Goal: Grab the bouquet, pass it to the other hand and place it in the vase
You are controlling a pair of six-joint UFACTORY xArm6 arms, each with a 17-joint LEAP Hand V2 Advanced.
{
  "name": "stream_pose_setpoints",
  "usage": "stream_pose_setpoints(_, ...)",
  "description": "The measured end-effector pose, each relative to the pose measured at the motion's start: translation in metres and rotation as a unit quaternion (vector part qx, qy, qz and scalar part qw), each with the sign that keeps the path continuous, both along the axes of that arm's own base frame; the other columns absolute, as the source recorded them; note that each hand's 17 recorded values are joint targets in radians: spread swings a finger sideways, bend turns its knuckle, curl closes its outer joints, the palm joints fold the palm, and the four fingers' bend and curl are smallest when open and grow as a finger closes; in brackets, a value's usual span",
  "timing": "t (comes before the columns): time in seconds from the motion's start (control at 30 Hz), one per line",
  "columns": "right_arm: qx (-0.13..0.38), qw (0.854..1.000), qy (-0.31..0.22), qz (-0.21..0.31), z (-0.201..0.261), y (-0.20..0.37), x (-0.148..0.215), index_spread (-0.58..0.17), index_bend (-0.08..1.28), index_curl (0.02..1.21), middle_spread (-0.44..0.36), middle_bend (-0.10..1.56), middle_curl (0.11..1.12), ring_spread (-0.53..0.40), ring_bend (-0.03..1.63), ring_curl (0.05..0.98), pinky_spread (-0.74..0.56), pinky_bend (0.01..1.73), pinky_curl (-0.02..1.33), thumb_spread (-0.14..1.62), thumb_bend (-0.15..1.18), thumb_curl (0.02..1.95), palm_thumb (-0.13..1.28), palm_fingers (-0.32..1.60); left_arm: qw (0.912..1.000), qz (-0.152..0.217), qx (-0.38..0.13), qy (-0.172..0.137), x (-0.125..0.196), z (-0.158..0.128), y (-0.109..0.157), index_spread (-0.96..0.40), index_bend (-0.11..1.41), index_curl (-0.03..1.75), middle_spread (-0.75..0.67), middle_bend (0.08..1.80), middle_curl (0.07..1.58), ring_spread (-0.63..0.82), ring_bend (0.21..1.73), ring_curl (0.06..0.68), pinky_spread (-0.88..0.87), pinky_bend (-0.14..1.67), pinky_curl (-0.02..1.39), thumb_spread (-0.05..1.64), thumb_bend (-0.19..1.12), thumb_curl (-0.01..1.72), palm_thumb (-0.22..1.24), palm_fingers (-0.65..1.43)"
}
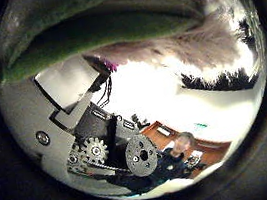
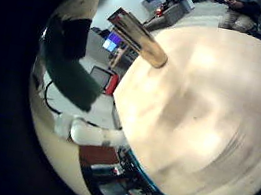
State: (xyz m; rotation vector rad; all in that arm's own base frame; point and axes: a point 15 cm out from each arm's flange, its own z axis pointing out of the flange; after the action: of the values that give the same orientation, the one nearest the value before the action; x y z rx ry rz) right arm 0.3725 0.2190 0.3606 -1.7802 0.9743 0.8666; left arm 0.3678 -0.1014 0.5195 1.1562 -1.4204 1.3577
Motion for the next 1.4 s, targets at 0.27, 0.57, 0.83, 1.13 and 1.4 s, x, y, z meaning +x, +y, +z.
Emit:
stream_pose_setpoints(0.27, 0.014, 1.0, 0.0, -0.012, 0.007, -0.002, 0.004, -0.35, 0.13, 0.43, 0.008, 0.34, 0.35, 0.044, 0.59, 0.304, 0.12, 0.5, 0.6, 0.73, -0.04, 0.52, 0.72, -0.16, 0.9988, 0.02, 0.019, -0.04, -0.002, 0.025, 0.007, -0.67, 0.66, 0.66, -0.6, 1.02, 1.1, -0.41, 1.47, 0.596, -0.56, 1.24, 0.66, 0.27, -0.02, 0.78, 1.17, 0.96)
stream_pose_setpoints(0.57, 0.022, 0.999, 0.015, -0.018, -0.001, -0.004, 0.001, -0.367, 0.12, 0.28, 0.044, 0.21, 0.31, 0.14, 0.44, 0.247, 0.3, 0.4, 0.45, 0.75, -0.04, 0.48, 0.72, -0.07, 0.9937, 0.061, 0.052, -0.078, 0.007, 0.062, 0.031, -0.74, 0.56, 0.98, -0.59, 1.07, 1.12, -0.4, 1.52, 0.607, -0.55, 1.28, 0.68, 0.24, -0.02, 0.85, 1.16, 0.92)
stream_pose_setpoints(0.83, 0.023, 0.999, 0.017, -0.014, -0.002, -0.001, -0.001, -0.346, 0.14, 0.23, 0.06, 0.19, 0.31, 0.152, 0.39, 0.239, 0.32, 0.39, 0.4, 0.79, -0.03, 0.48, 0.75, -0.03, 0.9838, 0.118, 0.08, -0.109, 0.014, 0.1, 0.076, -0.77, 0.44, 1.25, -0.58, 1.09, 1.11, -0.4, 1.53, 0.603, -0.54, 1.29, 0.69, 0.22, -0.02, 0.88, 1.16, 0.91)
stream_pose_setpoints(1.13, 0.024, 1.0, 0.017, -0.012, -0.001, 0.0, -0.003, -0.34, 0.15, 0.23, 0.061, 0.18, 0.3, 0.153, 0.38, 0.242, 0.31, 0.39, 0.37, 0.83, -0.03, 0.48, 0.78, -0.02, 0.9739, 0.166, 0.091, -0.125, 0.016, 0.123, 0.124, -0.75, 0.33, 1.44, -0.57, 1.1, 1.1, -0.4, 1.51, 0.594, -0.54, 1.27, 0.69, 0.21, -0.02, 0.9, 1.16, 0.94)
stream_pose_setpoints(1.4, 0.024, 1.0, 0.016, -0.009, 0.0, 0.002, -0.004, -0.34, 0.15, 0.23, 0.069, 0.18, 0.29, 0.154, 0.37, 0.247, 0.31, 0.4, 0.35, 0.85, -0.03, 0.48, 0.79, -0.02, 0.9713, 0.187, 0.087, -0.118, 0.025, 0.112, 0.151, -0.71, 0.26, 1.53, -0.57, 1.08, 1.1, -0.4, 1.49, 0.59, -0.55, 1.25, 0.69, 0.2, -0.02, 0.92, 1.15, 0.96)
